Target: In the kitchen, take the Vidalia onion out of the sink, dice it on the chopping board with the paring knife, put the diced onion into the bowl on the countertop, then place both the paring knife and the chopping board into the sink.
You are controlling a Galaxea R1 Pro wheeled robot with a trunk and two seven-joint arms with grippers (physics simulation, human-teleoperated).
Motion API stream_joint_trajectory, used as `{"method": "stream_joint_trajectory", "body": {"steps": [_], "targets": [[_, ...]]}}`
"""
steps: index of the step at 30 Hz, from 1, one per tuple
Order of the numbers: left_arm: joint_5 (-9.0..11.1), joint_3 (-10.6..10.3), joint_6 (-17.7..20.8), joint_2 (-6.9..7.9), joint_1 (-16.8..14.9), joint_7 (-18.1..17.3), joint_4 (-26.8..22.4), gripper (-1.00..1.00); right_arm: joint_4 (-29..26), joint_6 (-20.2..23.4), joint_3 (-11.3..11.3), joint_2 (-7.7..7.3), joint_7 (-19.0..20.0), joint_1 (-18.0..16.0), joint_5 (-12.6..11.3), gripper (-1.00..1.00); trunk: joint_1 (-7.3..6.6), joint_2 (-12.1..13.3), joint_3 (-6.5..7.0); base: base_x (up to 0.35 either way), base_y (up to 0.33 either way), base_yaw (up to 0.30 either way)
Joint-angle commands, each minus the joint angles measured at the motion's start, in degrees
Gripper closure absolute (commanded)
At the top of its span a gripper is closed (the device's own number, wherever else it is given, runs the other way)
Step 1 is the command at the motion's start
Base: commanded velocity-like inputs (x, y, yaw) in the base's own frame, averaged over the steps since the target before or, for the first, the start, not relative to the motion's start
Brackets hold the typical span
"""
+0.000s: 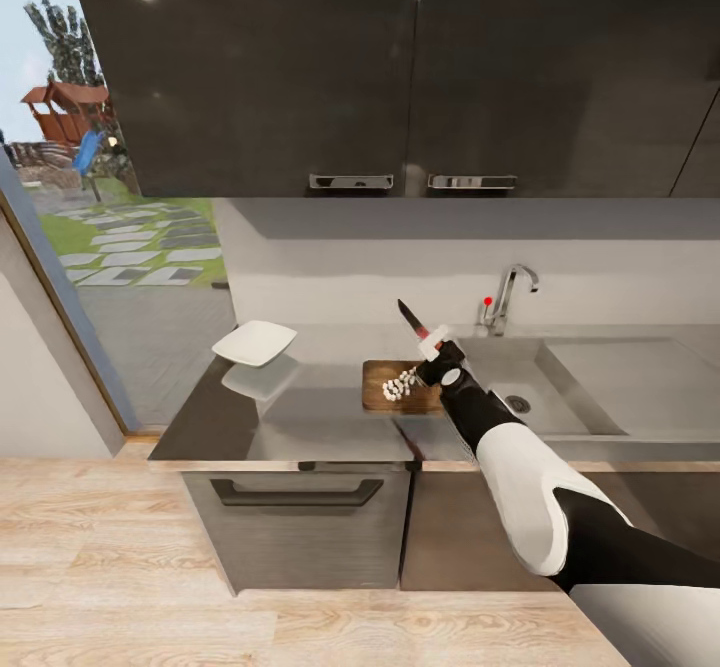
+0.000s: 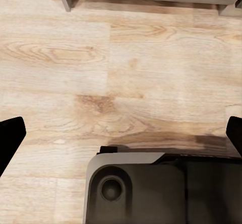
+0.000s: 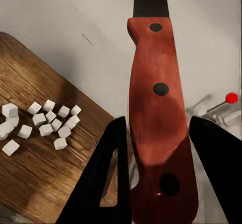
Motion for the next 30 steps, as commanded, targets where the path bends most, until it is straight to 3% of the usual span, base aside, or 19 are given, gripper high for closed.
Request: {"method": "stream_joint_trajectory", "body": {"steps": [1, 4, 7, 10, 12, 14, 18, 30], "targets": [[0.6, -0.5, -0.1, 0.09, 0.0, 0.2, -0.1, -1.00, -1.8, 0.2, -0.4, 0.07, 2.6, 0.0, 0.4, 1.00, 0.04, -0.1, -0.12, 0.000, 0.000, 0.000], [0.6, -0.5, -0.1, 0.07, 0.0, 0.2, -0.1, -1.00, -3.4, 0.3, -0.4, 0.07, 7.3, 0.0, 0.4, 1.00, 0.04, -0.1, -0.12, 0.000, 0.000, 0.000], [0.6, -0.5, -0.1, 0.09, 0.0, 0.2, -0.2, -1.00, -3.7, 0.3, -0.8, 0.07, 9.2, 0.0, -0.1, 1.00, 0.04, -0.1, -0.12, 0.000, 0.000, 0.000], [0.6, -0.5, -0.1, 0.07, 0.0, 0.2, -0.2, -1.00, -3.8, 0.4, -6.1, -4.29, 11.6, 0.0, -6.5, 1.00, 0.04, -0.1, -0.12, 0.000, 0.000, 0.000], [0.6, -0.5, -0.1, 0.03, 0.0, 0.2, -0.2, -1.00, -3.7, 0.6, -10.7, -8.53, 14.1, 0.0, -11.0, 1.00, 0.04, -0.1, -0.12, 0.000, 0.000, 0.000], [0.6, -0.5, -0.1, 0.01, 0.0, 0.2, -0.2, -1.00, -3.5, 0.6, -12.2, -10.53, 14.9, 0.0, -12.5, 1.00, 0.04, -0.1, -0.12, 0.000, 0.000, 0.000], [0.6, -0.5, -0.2, 0.00, 0.0, 0.2, -0.2, -1.00, -3.0, 0.6, -12.7, -11.15, 15.2, 0.0, -13.0, 1.00, 0.04, -0.1, -0.12, 0.000, 0.000, 0.000], [0.6, -0.7, -2.8, 0.17, 0.0, 0.2, -0.4, -1.00, -2.5, 0.7, -12.8, -10.98, 15.1, 0.0, -13.1, 1.00, 0.04, -0.1, -0.12, 0.000, 0.000, 0.000]]}}
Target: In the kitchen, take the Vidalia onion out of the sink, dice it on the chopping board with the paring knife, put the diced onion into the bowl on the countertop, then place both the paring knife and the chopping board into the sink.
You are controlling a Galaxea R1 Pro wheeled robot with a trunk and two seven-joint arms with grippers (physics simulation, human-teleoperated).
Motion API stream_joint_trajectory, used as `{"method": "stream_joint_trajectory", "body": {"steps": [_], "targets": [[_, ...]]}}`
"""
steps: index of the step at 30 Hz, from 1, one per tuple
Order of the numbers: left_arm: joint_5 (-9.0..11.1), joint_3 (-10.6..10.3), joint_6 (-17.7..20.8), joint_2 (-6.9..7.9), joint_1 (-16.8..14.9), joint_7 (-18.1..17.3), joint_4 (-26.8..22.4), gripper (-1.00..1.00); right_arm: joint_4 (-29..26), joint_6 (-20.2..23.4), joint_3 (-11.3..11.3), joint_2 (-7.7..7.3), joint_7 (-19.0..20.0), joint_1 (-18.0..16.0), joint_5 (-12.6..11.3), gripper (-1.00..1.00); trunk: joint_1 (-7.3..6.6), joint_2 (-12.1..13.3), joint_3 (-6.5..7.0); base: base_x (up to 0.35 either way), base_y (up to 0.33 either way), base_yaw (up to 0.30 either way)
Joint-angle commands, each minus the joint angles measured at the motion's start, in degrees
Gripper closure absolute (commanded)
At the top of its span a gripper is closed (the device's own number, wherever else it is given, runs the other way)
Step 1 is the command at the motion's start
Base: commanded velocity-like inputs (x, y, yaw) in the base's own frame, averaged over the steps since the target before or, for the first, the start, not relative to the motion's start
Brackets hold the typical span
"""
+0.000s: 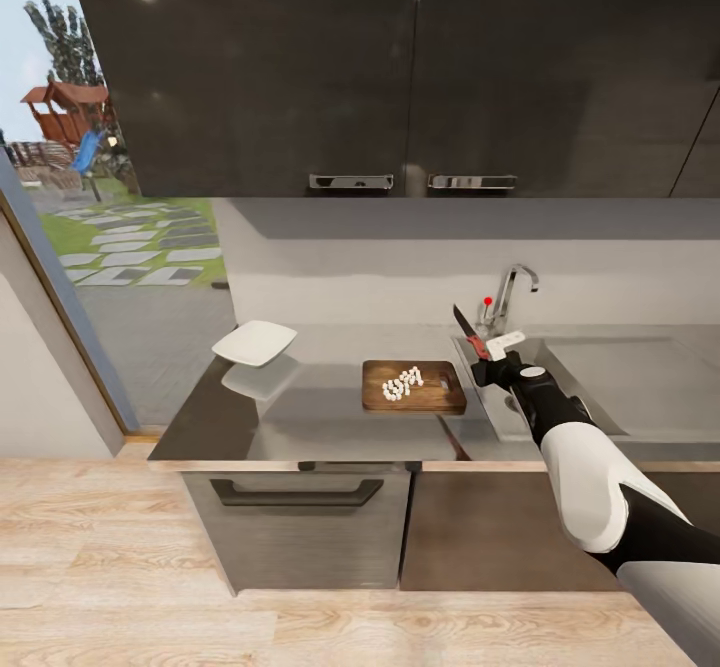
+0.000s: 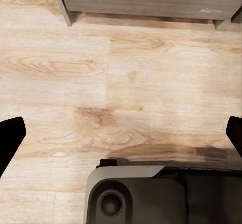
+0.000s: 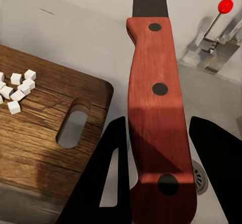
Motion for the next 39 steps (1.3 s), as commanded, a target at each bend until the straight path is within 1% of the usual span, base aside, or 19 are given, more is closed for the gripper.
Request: {"method": "stream_joint_trajectory", "body": {"steps": [1, 8, 12, 14, 16, 18, 19, 20, 22, 25, 28, 39], "targets": [[0.6, -0.5, -0.1, 0.08, 0.0, 0.2, 0.0, -1.00, -0.1, 0.1, -0.5, 0.06, 0.5, -0.1, 0.4, 1.00, 0.04, -0.1, -0.11, 0.000, 0.000, 0.000], [0.6, -0.5, -0.1, 0.01, 0.0, 0.2, 0.2, -1.00, -0.1, 0.2, -0.6, -0.02, 0.3, -0.1, 0.4, 1.00, 0.04, -0.1, -0.11, 0.154, -0.153, 0.000], [0.6, -0.5, 0.0, 0.00, 0.0, 0.2, 0.2, -1.00, 0.6, 2.6, -0.7, -0.15, 0.2, -0.1, 0.3, 1.00, 0.04, -0.1, -0.11, 0.173, -0.237, 0.000], [0.6, -0.5, 0.0, 0.01, 0.0, 0.2, 0.2, -1.00, 2.0, 3.1, -1.3, -0.27, 0.0, -0.1, 0.3, 1.00, 0.04, -0.1, -0.11, 0.041, -0.244, 0.000], [0.6, -0.4, 0.0, 0.00, 0.0, 0.2, 0.2, -1.00, 4.7, 3.2, -4.6, -0.86, -2.5, -0.1, 0.3, 1.00, 0.04, -0.1, -0.11, 0.010, -0.072, 0.000], [0.6, -0.4, 0.0, 0.00, 0.0, 0.2, 0.1, -1.00, 7.4, 3.2, -8.0, -1.43, -6.0, -0.1, 0.3, 1.00, 0.04, -0.1, -0.11, 0.003, -0.019, 0.000], [0.6, -0.4, 0.0, 0.00, 0.0, 0.2, 0.1, -1.00, 8.3, 3.1, -9.3, -1.77, -7.3, -0.1, 0.3, 1.00, 0.04, -0.1, -0.11, 0.001, -0.005, 0.000], [0.6, -0.4, 0.0, 0.00, 0.0, 0.2, 0.1, -1.00, 8.7, 3.1, -9.8, -2.05, -7.8, -0.1, 0.3, 1.00, 0.04, -0.1, -0.11, 0.000, -0.003, 0.000], [0.6, -0.4, 0.0, 0.00, 0.0, 0.2, 0.1, -1.00, 9.3, 3.1, -10.2, -2.90, -8.1, 0.0, 0.3, 1.00, 0.04, -0.1, -0.11, 0.000, -0.001, 0.000], [0.6, -0.4, 0.0, 0.00, 0.0, 0.2, 0.2, -1.00, 9.8, 3.3, -10.4, -3.28, -8.3, 0.0, 0.3, 1.00, 0.04, -0.1, -0.12, 0.000, 0.000, 0.000], [0.6, -0.4, 0.0, 0.00, 0.0, 0.2, 0.2, -1.00, 9.9, 3.3, -10.6, -3.71, -8.3, 1.0, 0.3, 1.00, 0.04, -0.1, -0.24, 0.000, 0.000, 0.000], [0.6, -0.4, 0.0, 0.00, 0.0, 0.2, 0.2, -1.00, 9.9, 3.3, -10.6, -3.81, -8.3, 1.4, 0.2, 1.00, 0.04, -0.1, -1.10, 0.000, 0.000, 0.000]]}}
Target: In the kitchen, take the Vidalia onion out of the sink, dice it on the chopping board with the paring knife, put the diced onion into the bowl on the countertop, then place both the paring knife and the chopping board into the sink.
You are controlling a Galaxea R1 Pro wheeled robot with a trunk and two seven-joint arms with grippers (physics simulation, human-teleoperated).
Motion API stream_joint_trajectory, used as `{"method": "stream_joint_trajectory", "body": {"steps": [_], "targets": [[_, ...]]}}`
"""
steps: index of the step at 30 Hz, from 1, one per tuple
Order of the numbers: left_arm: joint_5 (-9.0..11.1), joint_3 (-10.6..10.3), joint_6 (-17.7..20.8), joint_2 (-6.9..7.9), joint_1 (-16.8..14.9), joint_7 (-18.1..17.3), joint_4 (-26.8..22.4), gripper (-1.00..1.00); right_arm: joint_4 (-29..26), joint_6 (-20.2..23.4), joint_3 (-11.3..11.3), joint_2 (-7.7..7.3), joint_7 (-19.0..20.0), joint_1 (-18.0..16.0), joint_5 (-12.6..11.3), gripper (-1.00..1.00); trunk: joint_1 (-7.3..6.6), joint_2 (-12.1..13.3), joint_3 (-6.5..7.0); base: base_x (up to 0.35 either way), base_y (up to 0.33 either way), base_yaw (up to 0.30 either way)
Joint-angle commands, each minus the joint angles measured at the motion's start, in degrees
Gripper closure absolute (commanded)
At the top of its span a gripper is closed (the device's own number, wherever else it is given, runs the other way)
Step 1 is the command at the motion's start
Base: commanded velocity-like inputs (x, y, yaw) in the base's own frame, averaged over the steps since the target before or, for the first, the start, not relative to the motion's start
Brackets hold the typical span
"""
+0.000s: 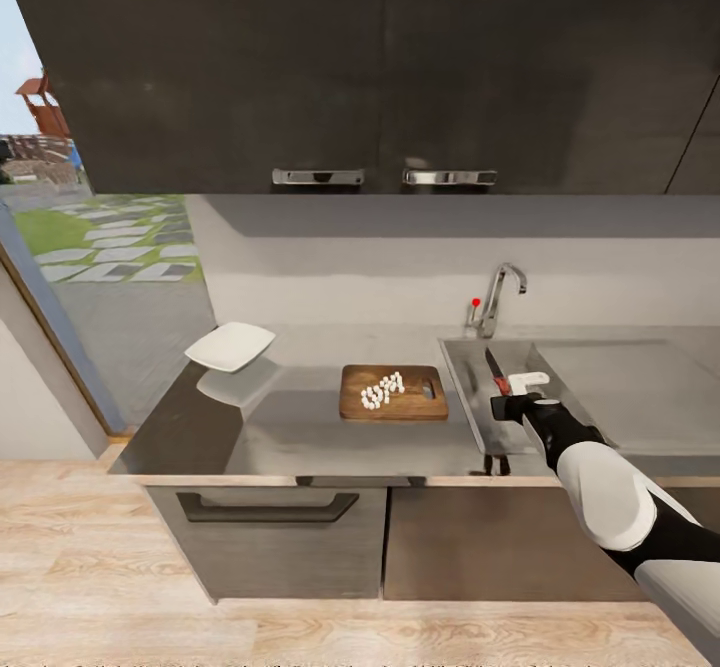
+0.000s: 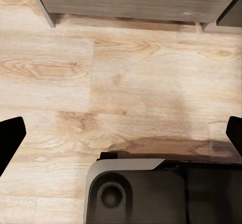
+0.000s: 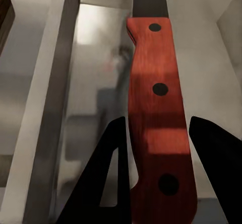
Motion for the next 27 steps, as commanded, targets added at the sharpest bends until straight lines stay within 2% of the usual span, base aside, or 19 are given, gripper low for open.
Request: {"method": "stream_joint_trajectory", "body": {"steps": [1, 9, 22, 27], "targets": [[0.6, -0.4, -0.1, 0.08, 0.0, 0.2, -0.1, -1.00, -0.1, 0.2, -0.5, 0.04, 0.4, -0.1, 0.5, 1.00, 0.03, -0.1, -0.19, 0.000, 0.000, 0.000], [0.6, -0.4, 0.0, 0.08, 0.0, 0.2, -0.1, -1.00, -0.1, 0.2, -0.5, 0.05, 0.4, -0.1, 0.5, 1.00, 0.03, -0.1, -0.85, 0.177, -0.091, 0.000], [0.6, -0.4, 0.0, 0.10, 0.0, 0.2, -0.1, -1.00, 0.0, 0.2, -0.5, 0.12, 0.4, -0.1, 0.5, 1.00, 0.03, -0.1, -1.94, 0.011, -0.006, 0.000], [0.6, -0.4, -0.1, 0.22, 0.0, 0.2, -0.2, -1.00, 1.2, 0.2, -0.5, 0.14, 0.4, -0.1, 0.5, 1.00, 0.03, -0.1, -2.39, 0.155, -0.110, 0.000]]}}
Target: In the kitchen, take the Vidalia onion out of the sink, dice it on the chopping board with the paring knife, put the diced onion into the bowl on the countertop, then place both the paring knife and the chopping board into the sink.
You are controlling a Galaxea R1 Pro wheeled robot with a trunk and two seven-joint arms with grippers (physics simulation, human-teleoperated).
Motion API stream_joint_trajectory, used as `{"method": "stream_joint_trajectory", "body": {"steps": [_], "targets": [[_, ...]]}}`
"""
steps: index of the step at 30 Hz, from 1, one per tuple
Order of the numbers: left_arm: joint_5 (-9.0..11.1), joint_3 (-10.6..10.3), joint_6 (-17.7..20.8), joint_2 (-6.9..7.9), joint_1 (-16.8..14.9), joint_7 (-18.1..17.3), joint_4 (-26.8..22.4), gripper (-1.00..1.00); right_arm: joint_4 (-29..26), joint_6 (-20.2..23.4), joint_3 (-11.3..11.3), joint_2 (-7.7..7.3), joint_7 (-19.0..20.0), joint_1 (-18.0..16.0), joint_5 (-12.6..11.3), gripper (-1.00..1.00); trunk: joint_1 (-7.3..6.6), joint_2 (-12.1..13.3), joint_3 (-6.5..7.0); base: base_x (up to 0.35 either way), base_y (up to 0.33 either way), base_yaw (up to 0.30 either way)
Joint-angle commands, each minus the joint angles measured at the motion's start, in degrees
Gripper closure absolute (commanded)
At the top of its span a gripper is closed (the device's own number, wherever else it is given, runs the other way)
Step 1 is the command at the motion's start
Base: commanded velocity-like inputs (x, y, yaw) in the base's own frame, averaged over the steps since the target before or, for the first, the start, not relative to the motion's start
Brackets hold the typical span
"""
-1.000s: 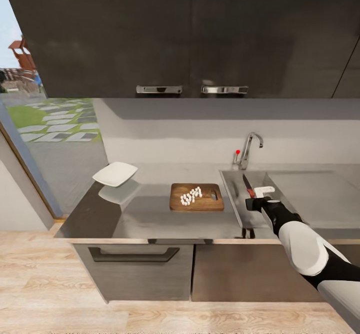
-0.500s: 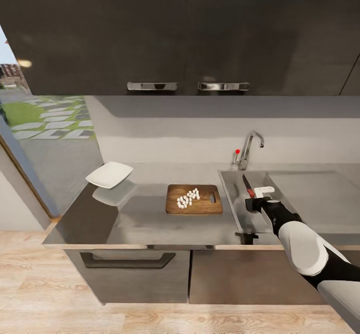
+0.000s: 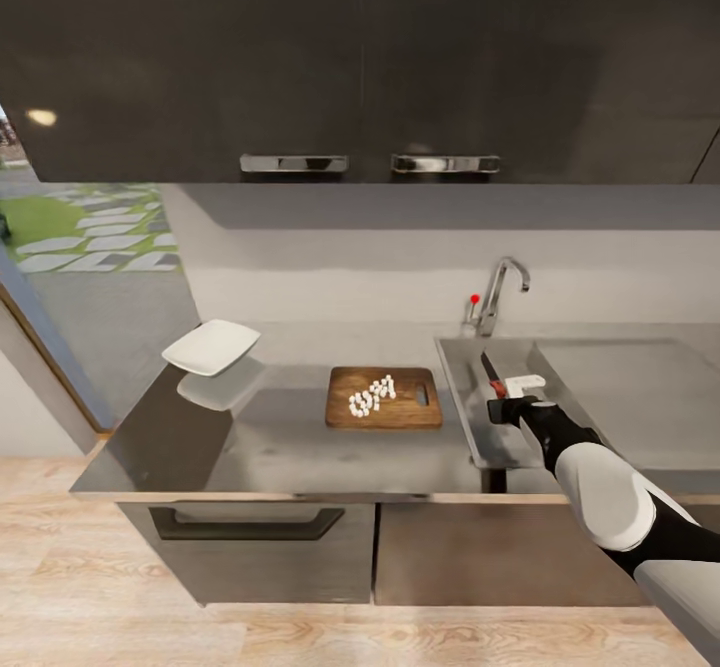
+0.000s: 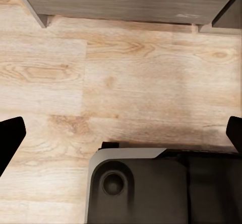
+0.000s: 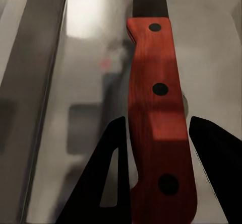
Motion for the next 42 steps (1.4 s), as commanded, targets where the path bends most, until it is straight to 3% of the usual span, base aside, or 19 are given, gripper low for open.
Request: {"method": "stream_joint_trajectory", "body": {"steps": [1, 42], "targets": [[0.6, -0.5, -0.1, 0.10, 0.0, 0.2, -0.1, -1.00, -0.1, 0.2, -0.5, 0.03, 0.4, 0.0, 0.5, 1.00, 0.05, -0.1, -0.20, 0.152, -0.092, 0.000], [0.6, -0.5, -0.1, 0.12, 0.0, 0.2, 0.0, -1.00, 0.4, 0.2, -0.6, 0.02, 0.4, 0.0, 0.5, 1.00, 0.05, -0.1, -3.54, 0.004, -0.002, 0.000]]}}
